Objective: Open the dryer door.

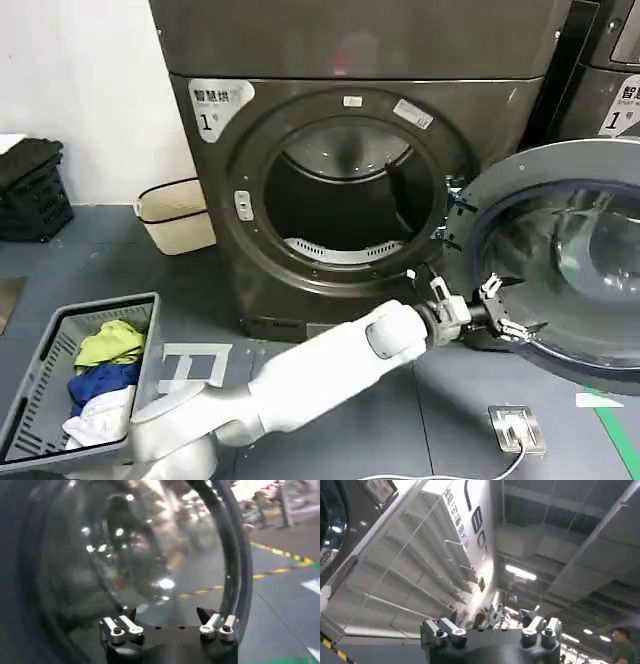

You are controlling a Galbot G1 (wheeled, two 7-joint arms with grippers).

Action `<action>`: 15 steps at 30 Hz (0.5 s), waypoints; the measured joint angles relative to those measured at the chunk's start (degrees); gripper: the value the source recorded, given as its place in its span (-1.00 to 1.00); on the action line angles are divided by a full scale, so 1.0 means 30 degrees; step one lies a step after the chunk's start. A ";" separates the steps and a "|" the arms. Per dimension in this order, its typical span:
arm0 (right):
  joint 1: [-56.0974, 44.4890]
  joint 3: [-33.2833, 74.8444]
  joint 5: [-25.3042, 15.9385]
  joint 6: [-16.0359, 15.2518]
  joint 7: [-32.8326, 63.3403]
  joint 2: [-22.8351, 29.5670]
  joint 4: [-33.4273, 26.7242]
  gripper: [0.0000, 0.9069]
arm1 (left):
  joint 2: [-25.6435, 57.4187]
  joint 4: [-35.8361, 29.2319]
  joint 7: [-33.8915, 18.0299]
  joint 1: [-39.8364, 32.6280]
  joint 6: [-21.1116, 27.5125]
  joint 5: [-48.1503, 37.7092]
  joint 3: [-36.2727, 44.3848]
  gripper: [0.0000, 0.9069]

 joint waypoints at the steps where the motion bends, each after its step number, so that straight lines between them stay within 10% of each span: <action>1: 0.0010 0.0003 -0.0016 0.0000 0.0016 0.0000 0.0000 1.00 | 0.0001 -0.0030 -0.0183 0.0025 0.0089 -0.0221 -0.0103 1.00; 15: 0.0324 -0.0229 -0.0547 0.0015 0.0244 0.0000 0.0188 1.00 | -0.0031 0.0189 -0.1680 0.0163 0.0326 -0.1814 -0.1214 1.00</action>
